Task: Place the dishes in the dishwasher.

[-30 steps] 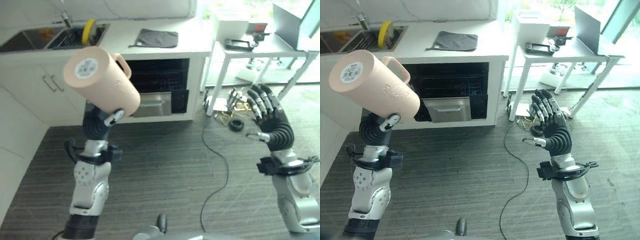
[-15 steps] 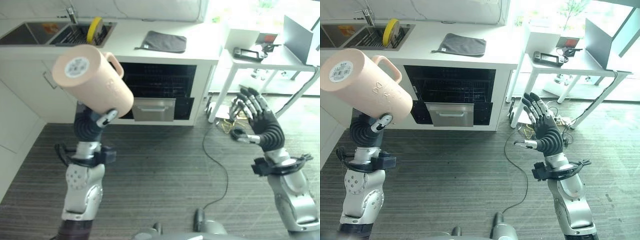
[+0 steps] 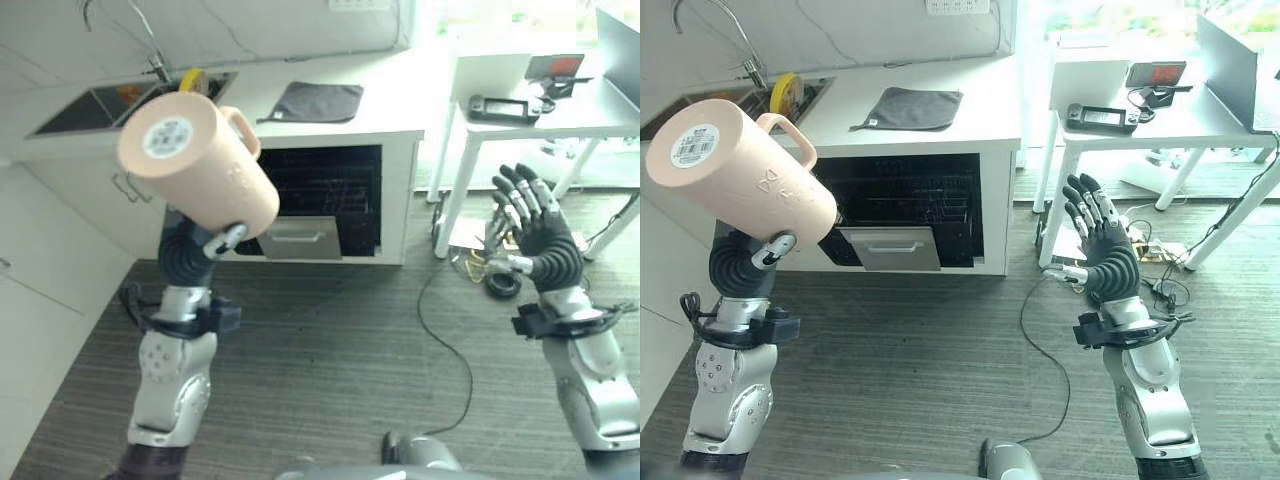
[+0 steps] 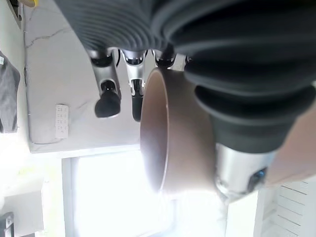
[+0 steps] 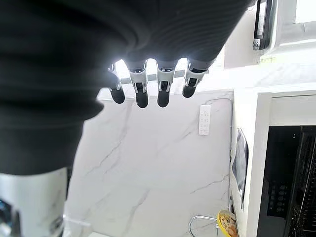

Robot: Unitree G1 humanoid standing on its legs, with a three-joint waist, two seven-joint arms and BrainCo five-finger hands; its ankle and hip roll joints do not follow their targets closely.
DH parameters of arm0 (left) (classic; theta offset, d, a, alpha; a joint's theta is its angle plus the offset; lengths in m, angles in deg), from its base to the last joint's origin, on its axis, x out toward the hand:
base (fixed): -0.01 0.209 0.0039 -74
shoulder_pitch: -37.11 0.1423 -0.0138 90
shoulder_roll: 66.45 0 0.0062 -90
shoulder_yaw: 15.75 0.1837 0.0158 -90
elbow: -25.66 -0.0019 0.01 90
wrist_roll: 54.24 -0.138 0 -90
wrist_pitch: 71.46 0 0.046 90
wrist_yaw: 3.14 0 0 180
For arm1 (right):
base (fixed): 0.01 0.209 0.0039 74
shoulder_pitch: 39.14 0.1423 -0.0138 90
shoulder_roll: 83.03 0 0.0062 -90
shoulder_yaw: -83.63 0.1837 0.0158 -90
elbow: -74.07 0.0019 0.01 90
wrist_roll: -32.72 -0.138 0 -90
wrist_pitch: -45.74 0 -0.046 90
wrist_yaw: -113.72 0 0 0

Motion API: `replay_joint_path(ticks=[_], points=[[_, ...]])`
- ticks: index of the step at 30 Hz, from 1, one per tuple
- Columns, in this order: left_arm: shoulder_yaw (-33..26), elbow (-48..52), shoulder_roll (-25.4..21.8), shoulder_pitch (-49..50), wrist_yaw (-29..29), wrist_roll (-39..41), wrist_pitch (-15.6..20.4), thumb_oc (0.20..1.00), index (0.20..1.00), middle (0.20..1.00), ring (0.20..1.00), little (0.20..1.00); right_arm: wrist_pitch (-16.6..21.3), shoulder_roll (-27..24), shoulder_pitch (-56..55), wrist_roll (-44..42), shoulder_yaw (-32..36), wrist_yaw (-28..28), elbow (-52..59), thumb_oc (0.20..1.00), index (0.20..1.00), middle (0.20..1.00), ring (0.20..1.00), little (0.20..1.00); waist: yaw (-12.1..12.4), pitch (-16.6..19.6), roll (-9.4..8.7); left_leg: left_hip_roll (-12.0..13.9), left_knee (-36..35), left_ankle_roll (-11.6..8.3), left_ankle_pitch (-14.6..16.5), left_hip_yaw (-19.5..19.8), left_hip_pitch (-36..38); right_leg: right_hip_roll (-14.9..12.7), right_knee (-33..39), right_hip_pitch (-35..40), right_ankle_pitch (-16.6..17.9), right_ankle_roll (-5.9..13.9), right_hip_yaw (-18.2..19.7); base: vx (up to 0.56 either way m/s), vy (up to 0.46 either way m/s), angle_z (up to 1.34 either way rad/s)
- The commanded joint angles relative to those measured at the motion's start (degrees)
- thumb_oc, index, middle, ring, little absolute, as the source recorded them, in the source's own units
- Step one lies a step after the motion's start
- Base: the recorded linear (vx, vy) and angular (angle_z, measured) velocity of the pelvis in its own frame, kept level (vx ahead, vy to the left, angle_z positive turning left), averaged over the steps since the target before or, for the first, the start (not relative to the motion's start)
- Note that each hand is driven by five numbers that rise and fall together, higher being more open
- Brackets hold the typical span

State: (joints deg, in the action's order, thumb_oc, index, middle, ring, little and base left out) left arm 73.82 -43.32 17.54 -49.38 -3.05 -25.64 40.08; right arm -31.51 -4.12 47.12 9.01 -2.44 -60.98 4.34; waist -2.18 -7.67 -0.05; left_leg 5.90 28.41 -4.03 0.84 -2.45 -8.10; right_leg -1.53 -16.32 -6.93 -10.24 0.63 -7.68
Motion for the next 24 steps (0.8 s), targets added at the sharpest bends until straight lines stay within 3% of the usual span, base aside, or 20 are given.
replay_joint_path(ticks=[1,4,7,11,15,16,17,21,22,24], points=[[-3.88,2.07,-1.06,-1.31,1.09,0.48,4.55,0.200,0.200,0.200,0.200,0.200,2.11,0.43,1.22,-0.97,2.11,1.05,3.94,1.000,1.000,1.000,1.000,1.000,-1.63,-0.81,-1.06,-1.93,-11.10,1.75,4.62,-4.61,9.02,-2.52,20.93,9.59,11.51,1.72,0.20,0.19,0.087,0.08],[-3.76,2.22,-1.05,-0.46,0.09,0.48,5.29,0.200,0.200,0.200,0.200,0.200,1.46,0.15,1.26,-1.09,2.66,1.44,4.54,1.000,1.000,1.000,1.000,1.000,-1.71,-0.27,0.23,-0.01,-25.91,0.86,1.65,-4.50,11.92,-2.32,21.32,10.61,9.61,2.57,1.46,0.20,0.152,-0.05],[-3.35,1.97,-0.90,-0.27,-0.48,1.13,5.75,0.200,0.200,0.200,0.200,0.200,1.56,-0.22,0.23,-1.16,3.26,2.04,5.03,1.000,1.000,1.000,1.000,1.000,-1.45,-0.30,0.92,2.65,-33.41,-0.98,-3.50,-3.75,10.83,-2.14,21.32,12.31,7.69,2.61,2.32,0.18,0.171,-0.04],[-2.67,0.53,-0.52,0.04,1.14,3.11,7.91,0.200,0.200,0.200,0.200,0.200,2.44,-1.20,-0.81,-0.85,4.52,1.82,4.54,1.000,1.000,1.000,1.000,1.000,-1.71,-0.90,1.38,7.04,-33.41,-2.75,-6.86,-4.65,6.07,-2.73,21.32,14.61,5.37,1.85,1.19,0.20,0.250,0.04],[-3.38,-0.20,-0.05,1.12,3.25,5.05,9.72,0.200,0.200,0.200,0.200,0.200,2.74,-1.62,-0.43,0.04,5.21,2.11,4.25,1.000,1.000,1.000,1.000,1.000,-1.49,-1.08,1.23,8.46,-33.41,-3.11,-5.92,-4.86,5.40,-4.10,21.23,16.35,4.48,2.13,0.30,0.28,0.364,0.15],[-3.71,-0.40,-0.04,0.69,3.51,5.59,10.01,0.200,0.200,0.200,0.200,0.200,2.72,-1.81,-0.05,-0.24,5.76,2.08,4.34,1.000,1.000,1.000,1.000,1.000,-1.27,-0.99,0.90,8.35,-33.41,-3.00,-5.27,-4.87,5.53,-5.18,20.35,17.21,3.71,2.98,0.36,0.45,0.698,-0.24],[-3.77,-0.25,-0.23,-0.75,2.76,4.71,9.63,0.200,0.200,0.200,0.200,0.200,3.28,-1.53,-0.07,-0.63,6.10,1.52,4.71,1.000,1.000,1.000,1.000,1.000,-0.68,-0.53,0.02,7.55,-33.41,-2.73,-4.36,-4.54,5.97,-7.57,17.51,17.23,2.86,5.23,0.46,0.49,0.761,-0.42],[-3.86,0.07,-0.75,-3.17,3.75,4.18,8.57,0.200,0.200,0.200,0.200,0.200,3.57,0.14,-2.11,-3.02,7.62,0.99,5.59,1.000,1.000,1.000,1.000,1.000,0.84,-0.24,-1.99,3.81,-32.23,-0.29,-3.29,-4.73,5.82,-11.22,13.50,18.64,2.39,7.85,-0.82,0.35,0.480,-0.14],[-4.26,0.85,-0.60,-3.40,4.60,4.01,7.44,0.200,0.200,0.200,0.200,0.200,3.64,1.84,-3.18,-1.10,7.28,1.51,6.46,1.000,1.000,1.000,1.000,1.000,1.50,0.00,-2.86,1.34,-32.56,1.48,-2.13,-4.04,6.83,-13.39,9.48,17.30,5.56,8.13,-1.96,0.42,0.551,-0.10],[-4.43,1.07,-0.68,-4.01,5.06,4.01,5.68,0.200,0.200,0.200,0.200,0.200,3.62,3.14,-3.80,0.87,6.71,1.23,7.03,1.000,1.000,1.000,1.000,1.000,1.64,0.33,-3.17,-0.50,-33.17,3.10,-1.29,-3.50,7.94,-14.85,4.68,15.15,8.04,8.07,-2.05,0.41,0.548,0.05]])
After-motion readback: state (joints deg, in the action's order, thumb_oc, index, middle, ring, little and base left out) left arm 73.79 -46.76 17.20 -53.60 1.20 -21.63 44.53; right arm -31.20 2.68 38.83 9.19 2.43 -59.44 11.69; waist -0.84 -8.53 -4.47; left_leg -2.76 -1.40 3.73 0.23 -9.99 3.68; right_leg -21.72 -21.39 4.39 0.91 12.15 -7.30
